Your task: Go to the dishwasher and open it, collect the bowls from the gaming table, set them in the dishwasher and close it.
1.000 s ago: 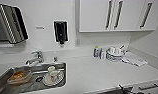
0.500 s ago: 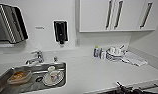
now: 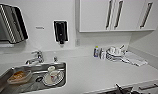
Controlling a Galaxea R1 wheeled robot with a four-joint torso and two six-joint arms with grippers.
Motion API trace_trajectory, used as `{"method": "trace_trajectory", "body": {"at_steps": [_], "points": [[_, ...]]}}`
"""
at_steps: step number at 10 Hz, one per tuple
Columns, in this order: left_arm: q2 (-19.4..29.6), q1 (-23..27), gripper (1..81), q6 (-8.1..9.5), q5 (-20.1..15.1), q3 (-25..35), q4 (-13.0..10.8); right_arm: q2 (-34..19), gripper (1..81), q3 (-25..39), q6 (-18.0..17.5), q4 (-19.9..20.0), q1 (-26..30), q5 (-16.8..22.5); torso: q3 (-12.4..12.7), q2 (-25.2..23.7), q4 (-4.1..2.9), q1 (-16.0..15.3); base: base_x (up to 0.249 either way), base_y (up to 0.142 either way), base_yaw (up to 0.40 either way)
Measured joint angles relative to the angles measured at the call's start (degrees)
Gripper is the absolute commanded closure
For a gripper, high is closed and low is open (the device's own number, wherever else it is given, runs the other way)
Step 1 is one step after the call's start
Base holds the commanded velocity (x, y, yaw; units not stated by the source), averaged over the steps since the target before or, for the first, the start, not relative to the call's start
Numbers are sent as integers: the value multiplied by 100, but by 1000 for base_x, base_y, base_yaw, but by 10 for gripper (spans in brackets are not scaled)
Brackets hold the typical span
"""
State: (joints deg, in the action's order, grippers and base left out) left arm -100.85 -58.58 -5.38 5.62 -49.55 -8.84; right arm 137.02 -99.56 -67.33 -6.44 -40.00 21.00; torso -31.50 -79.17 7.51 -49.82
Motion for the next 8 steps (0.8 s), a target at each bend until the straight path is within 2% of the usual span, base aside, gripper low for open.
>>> {"method": "trace_trajectory", "body": {"at_steps": [4,8], "points": [[-122,0,10,0,-4,-155,-2,11,10,-46,20,-12,-182,-271,0,0,0,0,0,0,0],[-367,-143,10,-2,-6,-480,-2,-26,10,-57,167,-20,-479,-1005,0,0,0,0,0,0,0]]}}
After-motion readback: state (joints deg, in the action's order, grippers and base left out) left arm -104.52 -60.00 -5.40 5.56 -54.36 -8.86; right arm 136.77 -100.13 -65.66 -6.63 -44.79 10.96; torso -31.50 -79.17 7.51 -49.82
